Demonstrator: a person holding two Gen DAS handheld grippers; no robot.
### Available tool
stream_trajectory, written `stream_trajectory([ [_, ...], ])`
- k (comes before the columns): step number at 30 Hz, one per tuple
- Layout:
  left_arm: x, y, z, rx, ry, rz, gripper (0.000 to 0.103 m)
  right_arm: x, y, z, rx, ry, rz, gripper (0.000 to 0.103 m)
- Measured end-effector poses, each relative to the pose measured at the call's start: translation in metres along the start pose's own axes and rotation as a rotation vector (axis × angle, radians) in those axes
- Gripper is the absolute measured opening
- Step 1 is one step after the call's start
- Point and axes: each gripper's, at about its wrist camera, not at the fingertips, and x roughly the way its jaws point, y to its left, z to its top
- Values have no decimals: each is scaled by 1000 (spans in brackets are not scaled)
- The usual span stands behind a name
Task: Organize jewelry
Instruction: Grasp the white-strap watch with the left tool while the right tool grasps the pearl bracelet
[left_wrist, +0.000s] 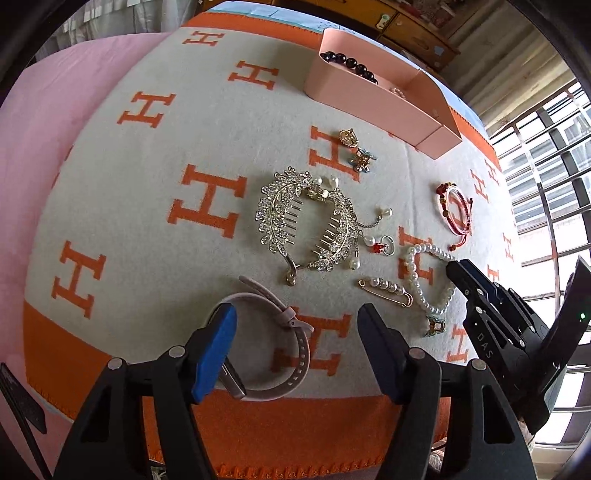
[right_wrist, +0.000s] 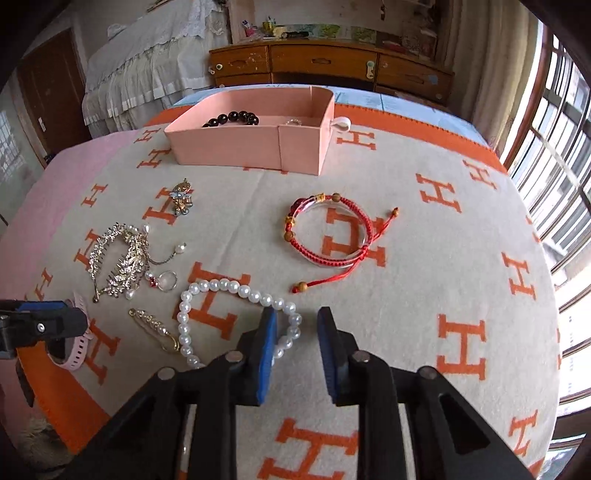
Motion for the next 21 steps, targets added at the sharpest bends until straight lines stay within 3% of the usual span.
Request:
stream_trajectory([
  [2,2,-3,1,6,3,23,66,-2,3,-1,-27,-16,-1,8],
  [14,21,-25,5,82,39,173,62,-9,-13,-12,22,-23,99,8],
  [18,21,-22,8,33,20,178,60,-9,-13,-12,14,-28,108,8],
  [21,18,-20,8,28,-18,240,38,-10,-13,-13,9,-30,115,8],
])
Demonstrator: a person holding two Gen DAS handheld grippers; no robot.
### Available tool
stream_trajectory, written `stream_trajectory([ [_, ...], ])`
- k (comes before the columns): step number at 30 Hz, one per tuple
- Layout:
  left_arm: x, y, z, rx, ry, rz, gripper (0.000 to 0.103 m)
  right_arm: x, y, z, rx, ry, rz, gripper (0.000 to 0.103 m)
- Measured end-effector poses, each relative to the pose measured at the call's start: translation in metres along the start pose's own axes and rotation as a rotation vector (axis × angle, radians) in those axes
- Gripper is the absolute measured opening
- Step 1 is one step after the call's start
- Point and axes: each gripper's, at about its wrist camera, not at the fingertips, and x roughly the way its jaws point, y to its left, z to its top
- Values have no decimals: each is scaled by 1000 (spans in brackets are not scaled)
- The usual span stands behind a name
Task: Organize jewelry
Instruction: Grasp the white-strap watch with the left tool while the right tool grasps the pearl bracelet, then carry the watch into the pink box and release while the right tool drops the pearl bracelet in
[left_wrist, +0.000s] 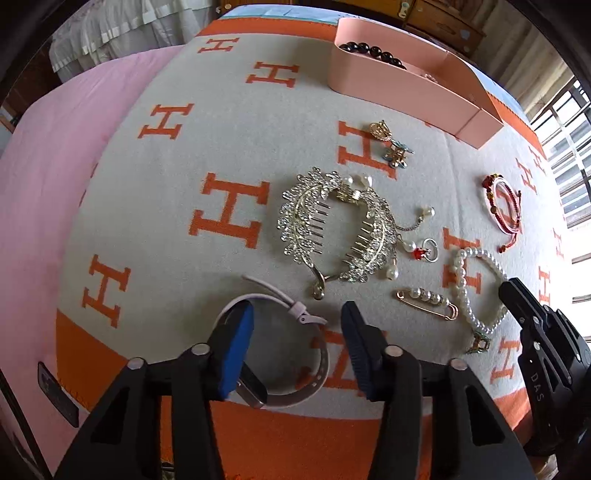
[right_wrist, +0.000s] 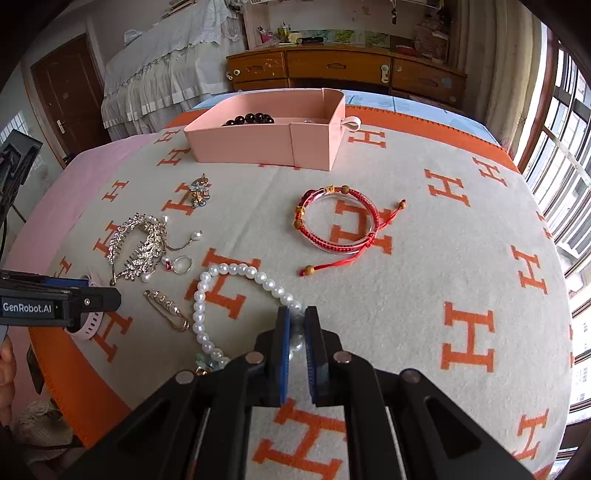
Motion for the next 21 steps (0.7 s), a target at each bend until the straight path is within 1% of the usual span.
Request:
stream_trajectory([
  [2,-2,2,0,-2,-18,-11,18,0,-1,0,2,0,9,8],
  [6,-5,7,-4,-7,-31,-63,18,-1,-4,-1,12,2,32,8],
  [10,-22,12,-14,6,-85,-101,16,-5,-2,-2,17,-2,70,7],
  [12,-35,14,-18,9,-117,-110,15,-12,2,-1,15,-28,91,7],
  [16,-64,20,-14,18,-171,-147,14,-31,11,6,13,-90,139,7],
  [21,-106,21,3,66,-262,-182,12,-55,19,23,-6,-147,144,7],
])
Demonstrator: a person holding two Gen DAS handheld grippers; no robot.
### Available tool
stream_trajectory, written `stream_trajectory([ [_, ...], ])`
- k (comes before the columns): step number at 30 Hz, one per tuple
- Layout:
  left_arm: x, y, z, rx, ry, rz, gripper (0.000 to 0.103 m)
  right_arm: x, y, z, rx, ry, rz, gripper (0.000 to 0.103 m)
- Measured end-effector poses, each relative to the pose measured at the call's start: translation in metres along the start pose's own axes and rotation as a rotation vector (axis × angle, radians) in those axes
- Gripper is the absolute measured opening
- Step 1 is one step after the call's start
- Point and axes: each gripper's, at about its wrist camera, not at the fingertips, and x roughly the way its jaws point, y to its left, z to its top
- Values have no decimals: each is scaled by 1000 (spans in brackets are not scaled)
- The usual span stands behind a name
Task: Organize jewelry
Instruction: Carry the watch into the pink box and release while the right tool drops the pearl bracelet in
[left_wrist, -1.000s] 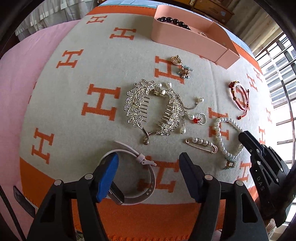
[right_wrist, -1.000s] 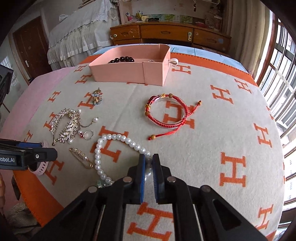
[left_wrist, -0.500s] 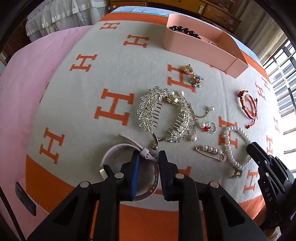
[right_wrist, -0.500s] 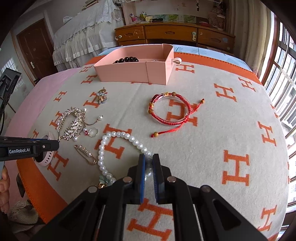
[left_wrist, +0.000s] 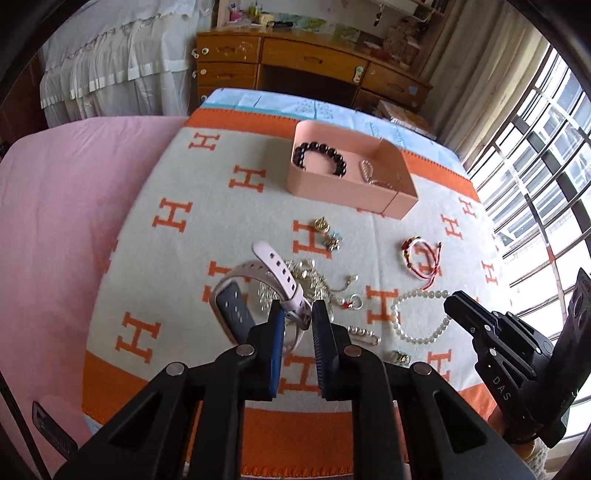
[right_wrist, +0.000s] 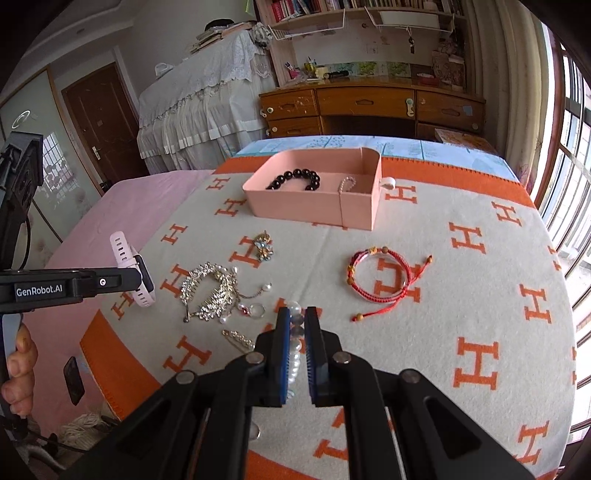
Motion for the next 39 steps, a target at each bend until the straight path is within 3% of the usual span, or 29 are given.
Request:
stream_trajectory([
  [5,-27,-5,33,55,-82,-24,11,-21,7,40,-28,-89,-19,7],
  [10,-21,-20,76,105,-140,-14,11,-28,6,88,-24,-175,-37,7],
  [17,54,-38,135,96,-67,-16,8,7,-16,148,63,-187,-14,7],
  [27,162,-53,162,98,65,-13,8,93,-53,170,212,-54,27,8],
  [30,169,-55,163,107,76,-35,17,112,-58,166,239,13,40,9],
  [32,166,-56,160,128,61,-28,30,119,-60,163,250,47,26,9],
  [36,151,-55,156,162,9,2,46,119,-62,157,258,57,14,9],
  [39,138,-50,152,171,-18,16,50,110,-64,154,254,50,8,11],
])
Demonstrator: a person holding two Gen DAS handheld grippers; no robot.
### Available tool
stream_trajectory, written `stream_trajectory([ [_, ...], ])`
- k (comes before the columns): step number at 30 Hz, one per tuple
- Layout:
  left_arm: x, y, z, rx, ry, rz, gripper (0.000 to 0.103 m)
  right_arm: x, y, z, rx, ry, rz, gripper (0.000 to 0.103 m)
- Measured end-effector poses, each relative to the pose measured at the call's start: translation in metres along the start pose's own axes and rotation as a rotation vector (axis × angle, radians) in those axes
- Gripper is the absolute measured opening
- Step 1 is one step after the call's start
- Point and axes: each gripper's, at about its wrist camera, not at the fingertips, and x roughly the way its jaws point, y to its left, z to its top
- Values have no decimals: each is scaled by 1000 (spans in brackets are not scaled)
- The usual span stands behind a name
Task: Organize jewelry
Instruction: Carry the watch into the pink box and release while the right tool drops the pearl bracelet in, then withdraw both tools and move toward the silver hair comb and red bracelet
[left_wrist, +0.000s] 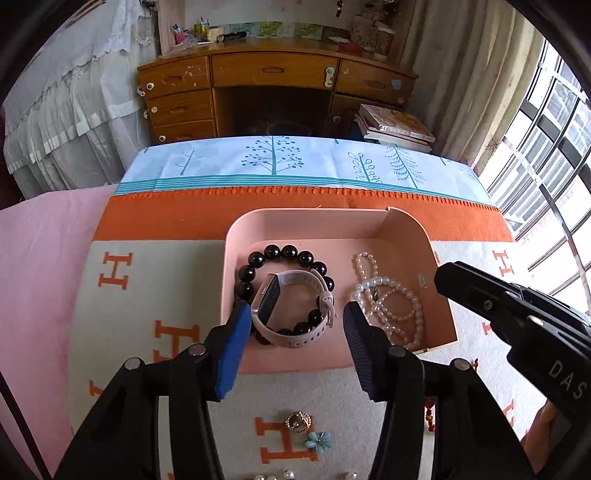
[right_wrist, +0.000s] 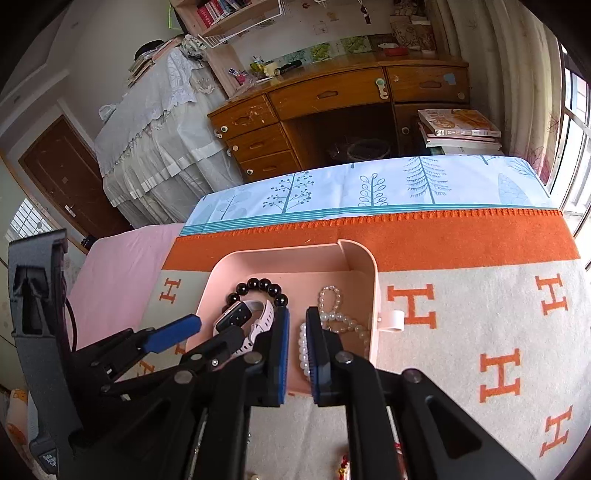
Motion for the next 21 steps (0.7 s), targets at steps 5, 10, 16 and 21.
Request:
stream_trajectory([
  [5,-20,9,-10,-5,38,-47,50,-24,1,-9,-25,-23,-17,18],
  [10,-48,13,-22,6,24,-42,50,-56,4,-22,-46,-41,-22,20],
  [16,-88,16,-32,1,-11,-38,69,-93,11,-39,-81,-70,-30,21],
  [21,-120,14,-44,28,-60,-7,74,-118,18,-52,-106,-87,-33,31],
])
